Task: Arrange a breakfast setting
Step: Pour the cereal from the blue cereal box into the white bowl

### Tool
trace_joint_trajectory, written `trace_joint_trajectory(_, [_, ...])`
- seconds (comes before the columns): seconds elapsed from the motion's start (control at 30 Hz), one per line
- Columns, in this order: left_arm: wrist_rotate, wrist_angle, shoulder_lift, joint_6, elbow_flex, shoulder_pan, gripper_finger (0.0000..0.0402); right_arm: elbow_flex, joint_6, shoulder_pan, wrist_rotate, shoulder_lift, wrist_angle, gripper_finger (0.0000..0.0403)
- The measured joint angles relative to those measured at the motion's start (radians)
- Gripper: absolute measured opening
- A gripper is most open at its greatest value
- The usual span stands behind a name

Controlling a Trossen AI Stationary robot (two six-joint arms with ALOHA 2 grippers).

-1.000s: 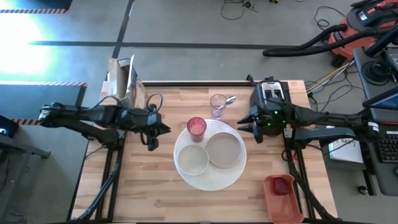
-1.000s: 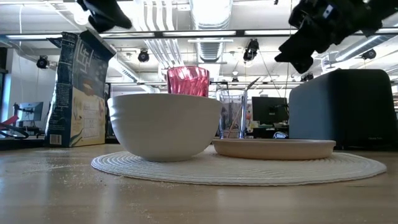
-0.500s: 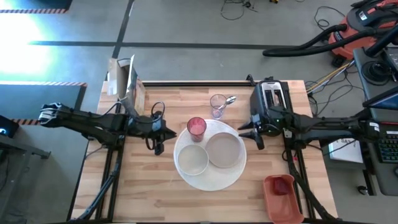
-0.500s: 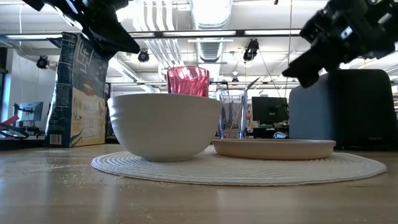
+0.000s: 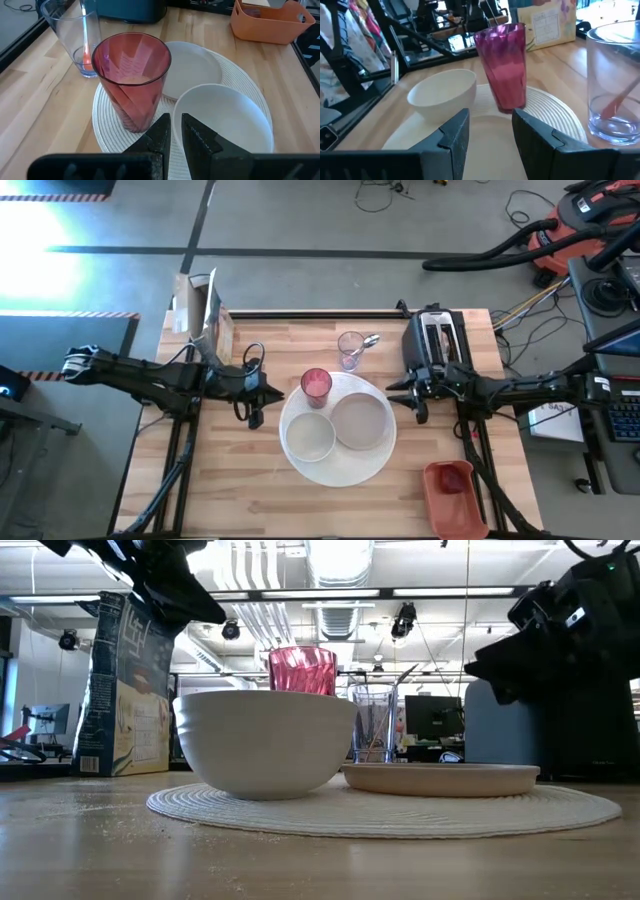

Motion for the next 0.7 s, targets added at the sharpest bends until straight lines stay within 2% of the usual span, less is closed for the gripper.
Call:
trace_joint_trajectory(0.27, [0.000,0.008,0.000,-0.011,0.000,0.000,0.0030,0.000,-0.091,-0.002,0.026,0.001,-0.020,0.0139])
trace_joint_trajectory(0.57, [-0.001,0.070,0.000,-0.003,-0.001,0.000,0.0030,0.000,-0.085,-0.002,0.025,0.001,-0.020,0.0139])
trace_joint_trajectory(0.7, [-0.002,0.068,0.003,-0.051,-0.003,0.000,0.0030,0.000,-0.085,-0.002,0.025,0.001,-0.021,0.0139])
